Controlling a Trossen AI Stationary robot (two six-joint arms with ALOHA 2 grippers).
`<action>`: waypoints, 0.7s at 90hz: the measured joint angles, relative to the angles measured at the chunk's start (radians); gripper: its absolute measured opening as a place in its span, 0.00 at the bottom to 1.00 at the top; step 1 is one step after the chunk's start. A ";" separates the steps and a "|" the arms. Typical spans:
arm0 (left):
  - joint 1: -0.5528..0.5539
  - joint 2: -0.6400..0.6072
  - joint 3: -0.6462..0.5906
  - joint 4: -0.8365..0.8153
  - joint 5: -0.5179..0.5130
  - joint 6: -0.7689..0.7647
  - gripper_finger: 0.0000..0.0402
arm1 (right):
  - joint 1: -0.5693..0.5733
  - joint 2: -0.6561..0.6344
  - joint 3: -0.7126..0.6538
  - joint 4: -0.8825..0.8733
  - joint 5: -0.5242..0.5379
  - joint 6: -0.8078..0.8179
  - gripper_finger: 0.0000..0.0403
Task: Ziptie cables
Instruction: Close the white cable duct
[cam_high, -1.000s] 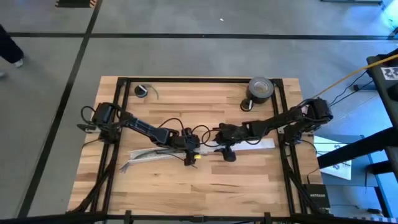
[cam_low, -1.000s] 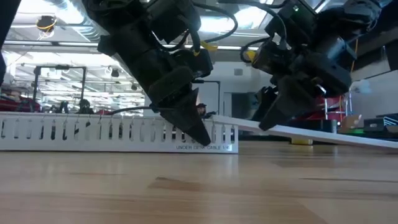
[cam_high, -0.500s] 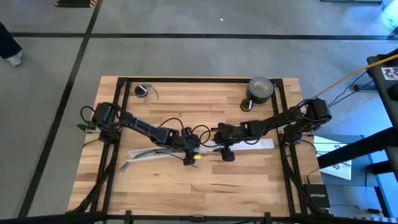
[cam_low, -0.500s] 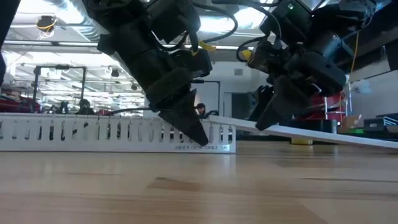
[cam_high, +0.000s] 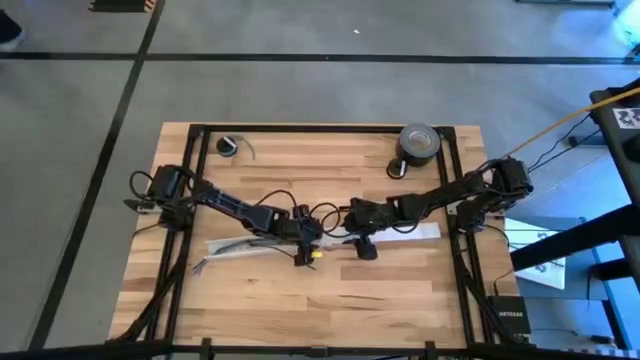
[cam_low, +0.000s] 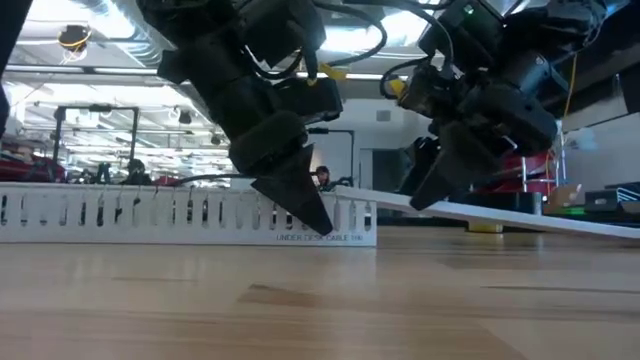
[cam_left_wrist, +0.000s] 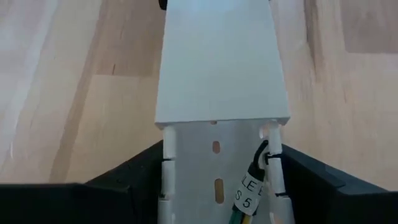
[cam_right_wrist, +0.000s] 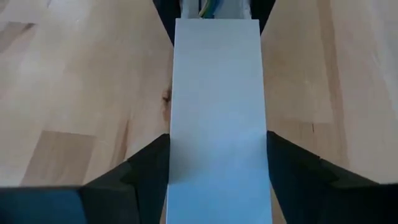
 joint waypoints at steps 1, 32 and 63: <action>0.000 0.000 0.000 0.000 0.000 0.000 0.58 | 0.000 0.000 0.000 0.000 0.000 0.000 0.54; -0.005 0.005 0.004 0.011 0.004 0.009 0.58 | 0.001 0.000 0.007 -0.005 0.044 0.005 0.54; -0.003 0.006 0.005 0.018 0.015 0.011 0.58 | 0.008 0.004 0.005 0.002 0.023 0.036 0.54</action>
